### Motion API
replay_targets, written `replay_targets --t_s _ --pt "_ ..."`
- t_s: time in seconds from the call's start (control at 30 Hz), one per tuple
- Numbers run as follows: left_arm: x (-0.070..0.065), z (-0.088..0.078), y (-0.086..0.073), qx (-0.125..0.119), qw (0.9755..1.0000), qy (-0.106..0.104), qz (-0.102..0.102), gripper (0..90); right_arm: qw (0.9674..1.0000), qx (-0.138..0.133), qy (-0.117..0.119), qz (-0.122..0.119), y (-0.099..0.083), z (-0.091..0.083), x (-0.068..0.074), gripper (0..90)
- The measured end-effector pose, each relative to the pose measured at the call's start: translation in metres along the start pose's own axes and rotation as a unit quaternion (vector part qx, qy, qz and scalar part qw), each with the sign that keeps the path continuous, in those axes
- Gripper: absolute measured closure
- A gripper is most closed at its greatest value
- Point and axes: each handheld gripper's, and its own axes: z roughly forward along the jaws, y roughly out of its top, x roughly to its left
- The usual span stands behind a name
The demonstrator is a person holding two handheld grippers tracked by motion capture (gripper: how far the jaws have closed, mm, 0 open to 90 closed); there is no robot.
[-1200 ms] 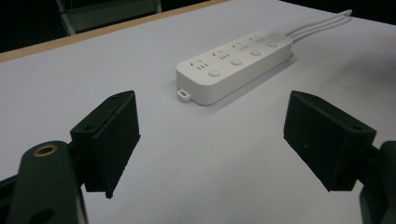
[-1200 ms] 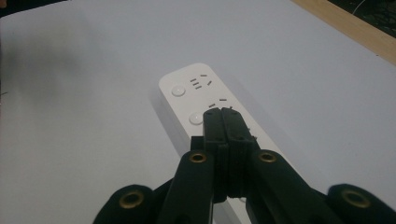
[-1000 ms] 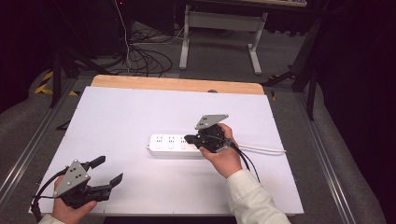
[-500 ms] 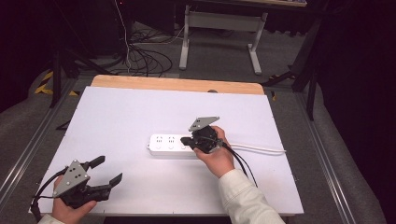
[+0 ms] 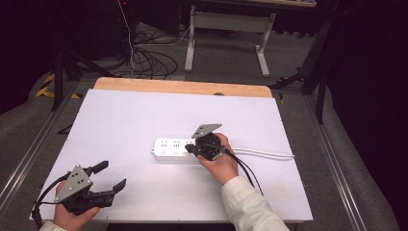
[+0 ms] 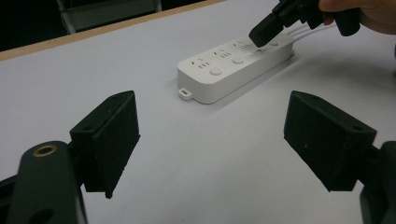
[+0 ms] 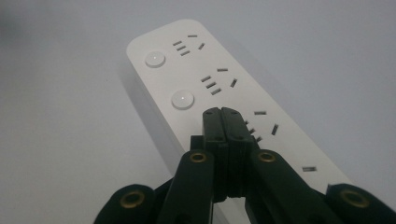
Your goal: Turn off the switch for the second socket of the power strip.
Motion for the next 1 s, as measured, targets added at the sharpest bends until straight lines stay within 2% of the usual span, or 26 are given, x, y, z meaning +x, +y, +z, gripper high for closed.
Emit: replay_targets --t_s 0.13,0.27,0.37,0.67,0.9,1.0 --pt "0.0004 0.0003 0.0000 0.002 1.0000 -0.002 0.003 18.6 1.0000 -0.002 -0.002 0.002 -0.0015 0.0020 -0.0004 90.0" --pt "-0.0001 0.0004 -0.0003 0.000 1.0000 -0.002 -0.004 18.5 1.0000 0.002 -0.004 -0.001 -0.0026 0.0033 0.0001 90.0" --pt "0.0005 0.0004 0.0000 0.001 1.0000 -0.001 0.002 18.5 1.0000 0.000 -0.004 0.000 -0.0029 0.0034 0.0004 90.0" --pt "0.0002 0.0004 -0.0001 0.002 1.0000 -0.001 0.001 18.4 1.0000 0.001 -0.008 -0.005 -0.0037 0.0042 0.0011 90.0" --pt "0.0005 0.0004 -0.0002 0.002 1.0000 -0.001 0.002 18.4 0.9999 -0.006 -0.015 0.005 -0.0068 0.0054 0.0024 90.0" --pt "-0.0002 0.0006 -0.0004 0.001 1.0000 -0.002 -0.005 18.3 0.9998 -0.007 -0.015 0.006 -0.0076 0.0061 0.0029 90.0"
